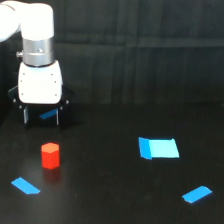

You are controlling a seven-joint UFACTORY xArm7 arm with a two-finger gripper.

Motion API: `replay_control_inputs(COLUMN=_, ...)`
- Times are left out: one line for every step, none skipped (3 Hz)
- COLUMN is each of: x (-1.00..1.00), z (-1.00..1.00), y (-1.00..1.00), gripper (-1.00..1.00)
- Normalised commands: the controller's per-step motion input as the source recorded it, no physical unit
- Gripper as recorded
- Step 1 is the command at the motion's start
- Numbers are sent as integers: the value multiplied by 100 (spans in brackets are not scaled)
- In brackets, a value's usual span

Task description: Pick up the red object from the table

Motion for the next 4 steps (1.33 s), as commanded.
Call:
replay_control_inputs(x=9, z=-10, y=-100, gripper=99)
replay_control_inputs(x=14, z=-6, y=-100, gripper=100)
replay_control_inputs(x=5, z=-16, y=-96, gripper=100)
replay_control_inputs(x=11, z=-6, y=-100, gripper=100)
